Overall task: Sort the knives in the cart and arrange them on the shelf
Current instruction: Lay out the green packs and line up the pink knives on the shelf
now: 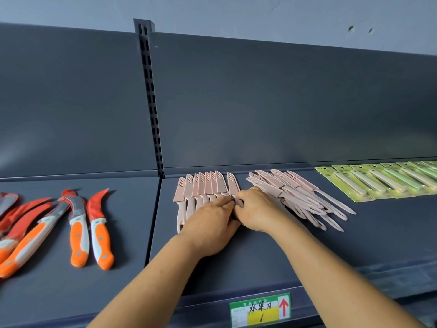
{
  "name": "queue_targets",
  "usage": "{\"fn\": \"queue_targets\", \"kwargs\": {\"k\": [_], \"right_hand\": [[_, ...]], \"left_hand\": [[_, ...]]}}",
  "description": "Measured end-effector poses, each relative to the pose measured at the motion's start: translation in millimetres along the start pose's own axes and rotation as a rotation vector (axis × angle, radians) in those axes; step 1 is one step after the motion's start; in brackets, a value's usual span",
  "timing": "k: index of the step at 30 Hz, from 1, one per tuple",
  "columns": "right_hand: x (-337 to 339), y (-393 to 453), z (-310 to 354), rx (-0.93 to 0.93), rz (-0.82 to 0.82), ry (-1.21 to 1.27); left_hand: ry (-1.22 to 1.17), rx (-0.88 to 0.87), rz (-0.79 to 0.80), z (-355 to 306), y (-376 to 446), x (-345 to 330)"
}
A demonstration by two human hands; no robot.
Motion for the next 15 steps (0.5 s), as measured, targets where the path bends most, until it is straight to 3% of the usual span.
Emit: {"fn": "queue_targets", "kwargs": {"k": [8, 15], "right_hand": [[-3, 1, -4, -0.053, 0.054, 0.014], [-4, 3, -15, -0.096, 0.000, -0.095]], "left_hand": [[0.006, 0.000, 0.013, 0, 0, -2], [0.050, 0.038, 0.022, -1, 0, 1]]}}
Point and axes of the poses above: each hand's wrist, its own y-axis towards the middle knuckle, its own x-axis out of the back of the hand, z = x × y, the point moved 8 cm from there along y, towards the middle knuckle, and after that the axes turned 1 degree about z, right-handed, at the moved point
